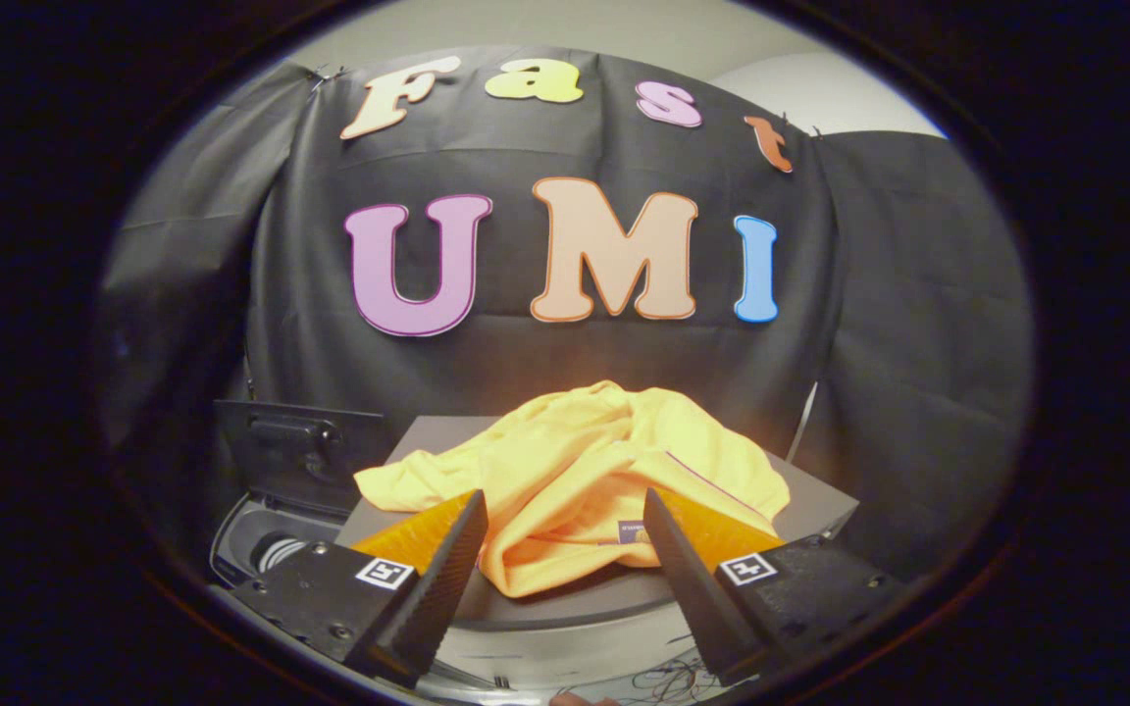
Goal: Put the clothes into the washing machine and then close the washing machine lid.
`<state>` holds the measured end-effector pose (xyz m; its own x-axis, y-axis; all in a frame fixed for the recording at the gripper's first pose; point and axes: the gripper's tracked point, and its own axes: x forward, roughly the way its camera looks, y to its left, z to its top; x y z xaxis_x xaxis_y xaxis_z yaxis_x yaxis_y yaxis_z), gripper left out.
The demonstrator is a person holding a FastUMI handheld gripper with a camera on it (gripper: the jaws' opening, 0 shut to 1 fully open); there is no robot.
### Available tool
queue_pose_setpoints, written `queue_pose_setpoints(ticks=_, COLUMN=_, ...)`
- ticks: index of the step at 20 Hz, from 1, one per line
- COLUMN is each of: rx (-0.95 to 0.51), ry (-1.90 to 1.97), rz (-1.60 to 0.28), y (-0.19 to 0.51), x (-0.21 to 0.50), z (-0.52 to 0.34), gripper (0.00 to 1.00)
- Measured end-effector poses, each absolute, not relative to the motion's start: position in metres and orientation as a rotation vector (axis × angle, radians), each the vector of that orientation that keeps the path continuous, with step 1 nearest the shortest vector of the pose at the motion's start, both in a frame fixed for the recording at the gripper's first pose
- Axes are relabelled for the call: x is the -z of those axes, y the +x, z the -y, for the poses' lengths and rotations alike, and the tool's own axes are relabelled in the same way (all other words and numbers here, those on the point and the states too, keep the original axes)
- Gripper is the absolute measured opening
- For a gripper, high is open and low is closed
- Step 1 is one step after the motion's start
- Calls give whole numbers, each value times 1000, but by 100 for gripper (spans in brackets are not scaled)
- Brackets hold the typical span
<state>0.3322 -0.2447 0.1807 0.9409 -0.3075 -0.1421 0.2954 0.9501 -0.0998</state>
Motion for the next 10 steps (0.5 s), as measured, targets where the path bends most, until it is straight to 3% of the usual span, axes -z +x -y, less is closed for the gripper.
queue_pose_setpoints(ticks=5, rx=282, ry=94, rz=-182, y=354, x=-176, z=256, gripper=98)
queue_pose_setpoints(ticks=10, rx=302, ry=114, rz=-280, y=372, x=-161, z=275, gripper=86)
